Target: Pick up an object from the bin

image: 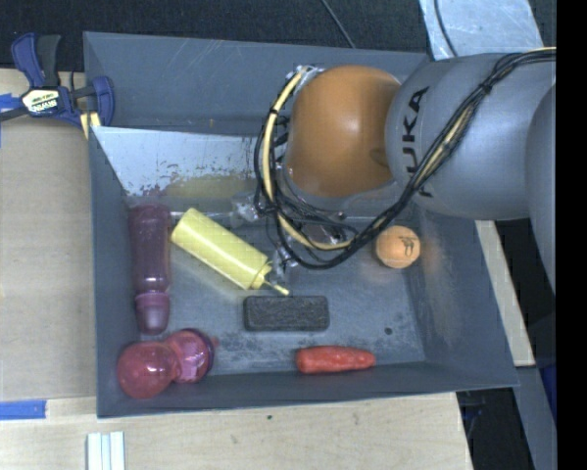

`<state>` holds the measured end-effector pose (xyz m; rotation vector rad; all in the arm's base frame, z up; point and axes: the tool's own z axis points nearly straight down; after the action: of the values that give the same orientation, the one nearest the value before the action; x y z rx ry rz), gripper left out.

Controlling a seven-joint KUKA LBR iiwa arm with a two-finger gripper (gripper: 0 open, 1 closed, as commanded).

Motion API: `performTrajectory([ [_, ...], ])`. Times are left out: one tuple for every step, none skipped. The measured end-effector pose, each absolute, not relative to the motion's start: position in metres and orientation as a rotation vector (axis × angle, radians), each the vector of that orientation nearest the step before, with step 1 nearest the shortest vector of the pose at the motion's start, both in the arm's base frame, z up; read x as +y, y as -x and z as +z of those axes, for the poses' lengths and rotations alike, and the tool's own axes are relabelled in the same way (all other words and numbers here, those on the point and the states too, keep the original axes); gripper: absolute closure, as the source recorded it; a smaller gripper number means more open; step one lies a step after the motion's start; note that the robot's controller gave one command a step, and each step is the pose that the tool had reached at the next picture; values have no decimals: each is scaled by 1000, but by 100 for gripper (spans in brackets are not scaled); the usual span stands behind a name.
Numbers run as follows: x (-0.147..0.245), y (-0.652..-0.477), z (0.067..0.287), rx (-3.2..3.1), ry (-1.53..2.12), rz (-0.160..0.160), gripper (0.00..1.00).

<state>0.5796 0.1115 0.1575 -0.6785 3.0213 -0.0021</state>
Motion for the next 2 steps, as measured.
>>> performTrajectory([
  [145,-611,131,3060,438,10,0],
  [127,-582,99,3041,555,2,0],
])
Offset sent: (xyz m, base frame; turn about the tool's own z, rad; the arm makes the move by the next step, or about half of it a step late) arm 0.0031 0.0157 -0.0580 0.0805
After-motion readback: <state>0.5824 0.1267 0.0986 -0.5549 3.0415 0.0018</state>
